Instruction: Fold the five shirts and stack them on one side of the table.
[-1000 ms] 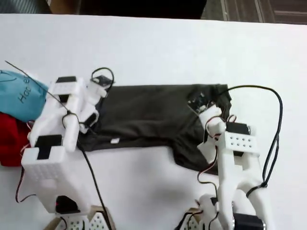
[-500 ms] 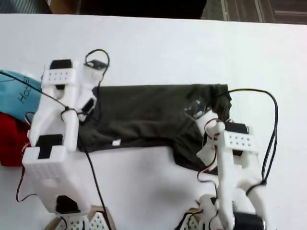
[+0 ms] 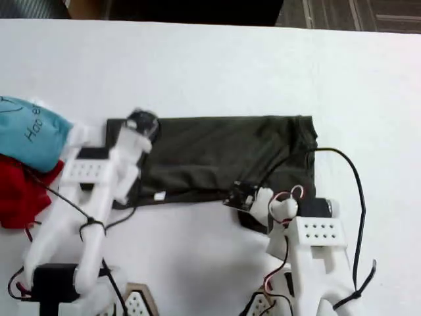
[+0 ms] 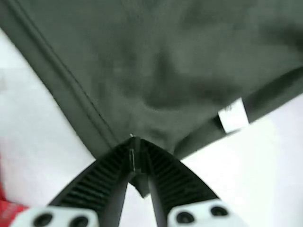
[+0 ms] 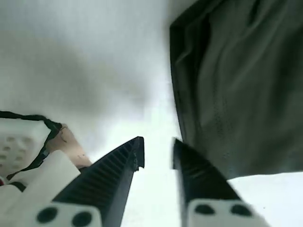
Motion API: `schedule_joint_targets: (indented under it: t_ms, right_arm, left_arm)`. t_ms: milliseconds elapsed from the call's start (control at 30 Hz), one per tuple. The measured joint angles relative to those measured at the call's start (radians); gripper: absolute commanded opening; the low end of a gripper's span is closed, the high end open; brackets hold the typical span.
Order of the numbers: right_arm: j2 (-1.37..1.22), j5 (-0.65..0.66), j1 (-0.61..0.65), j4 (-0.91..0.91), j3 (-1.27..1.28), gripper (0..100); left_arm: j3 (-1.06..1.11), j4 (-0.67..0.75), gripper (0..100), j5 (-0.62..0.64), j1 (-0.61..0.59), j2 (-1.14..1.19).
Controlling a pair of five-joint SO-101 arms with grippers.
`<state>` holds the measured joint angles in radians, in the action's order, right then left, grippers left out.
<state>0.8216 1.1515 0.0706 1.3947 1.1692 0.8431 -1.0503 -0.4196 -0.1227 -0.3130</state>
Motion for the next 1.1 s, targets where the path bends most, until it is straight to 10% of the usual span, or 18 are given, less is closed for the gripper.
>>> schedule_joint_targets:
  t_ms: [1100]
  right_arm:
    - [-0.698, -0.002, 0.028, -0.242, -0.235, 7.1]
  left_arm:
    - [0.044, 0.137, 3, 0.049, -0.064, 0.146]
